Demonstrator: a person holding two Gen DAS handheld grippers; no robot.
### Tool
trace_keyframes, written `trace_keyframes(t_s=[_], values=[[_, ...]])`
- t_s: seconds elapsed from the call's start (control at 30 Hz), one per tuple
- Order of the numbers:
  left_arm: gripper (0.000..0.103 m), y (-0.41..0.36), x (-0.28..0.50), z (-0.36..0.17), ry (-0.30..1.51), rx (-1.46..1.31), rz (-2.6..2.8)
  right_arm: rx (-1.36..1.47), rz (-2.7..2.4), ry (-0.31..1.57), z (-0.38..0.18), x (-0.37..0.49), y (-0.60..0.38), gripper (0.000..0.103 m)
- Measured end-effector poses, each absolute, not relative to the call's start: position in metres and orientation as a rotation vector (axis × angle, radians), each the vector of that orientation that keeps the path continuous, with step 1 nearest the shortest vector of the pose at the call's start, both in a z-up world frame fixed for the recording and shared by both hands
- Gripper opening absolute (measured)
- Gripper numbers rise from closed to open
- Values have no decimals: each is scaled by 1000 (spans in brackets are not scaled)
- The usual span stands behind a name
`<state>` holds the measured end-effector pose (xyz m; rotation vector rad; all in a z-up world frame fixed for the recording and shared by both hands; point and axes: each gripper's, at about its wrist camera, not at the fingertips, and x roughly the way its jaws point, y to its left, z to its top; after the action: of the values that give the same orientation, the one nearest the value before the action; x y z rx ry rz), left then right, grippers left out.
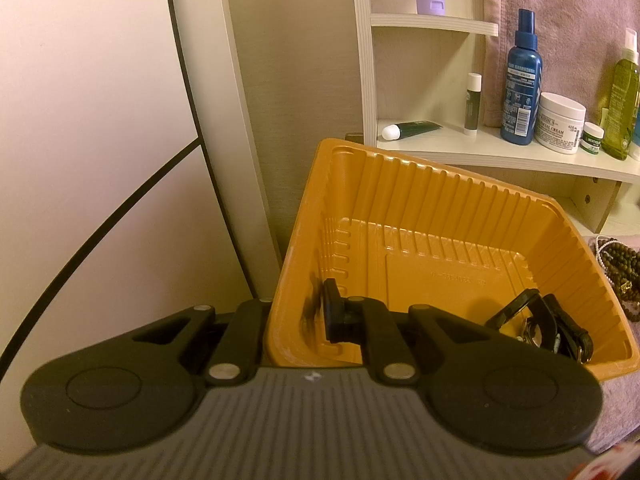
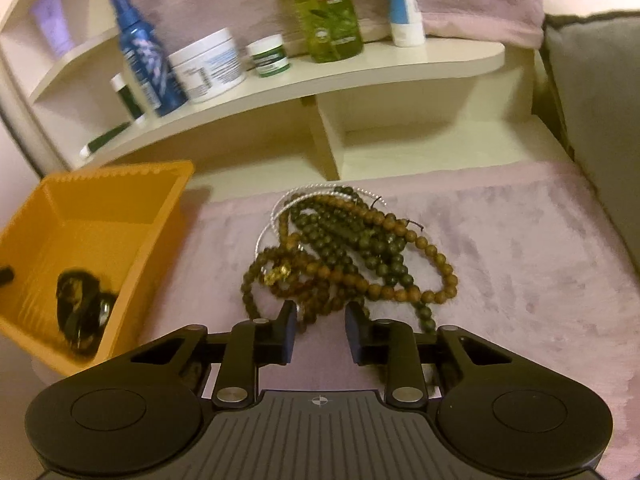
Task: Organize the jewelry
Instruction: 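Grasp a dark bead bracelet from the pile with the right gripper, then lower the bead bracelet into the orange tray and open the right gripper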
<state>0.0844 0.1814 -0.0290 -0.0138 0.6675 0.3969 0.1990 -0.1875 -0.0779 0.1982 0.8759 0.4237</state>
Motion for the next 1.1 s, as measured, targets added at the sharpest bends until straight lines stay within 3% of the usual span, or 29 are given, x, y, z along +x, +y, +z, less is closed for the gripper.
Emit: trace_keyframes(t_s=[0.17,0.27,0.73,1.1], values=[[11,181,84,-29,667,-13,398,200,394,868,-82,206,-182,21],[11,181,84,-29,667,-13,397,181,392,862,-81,205,-183,7],[11,180,84,-30,664,-9,398,228,522,722,-12,172,-192,7],[11,179,83,-30,665,-10,397,251,746,681,30,170,-132,6]])
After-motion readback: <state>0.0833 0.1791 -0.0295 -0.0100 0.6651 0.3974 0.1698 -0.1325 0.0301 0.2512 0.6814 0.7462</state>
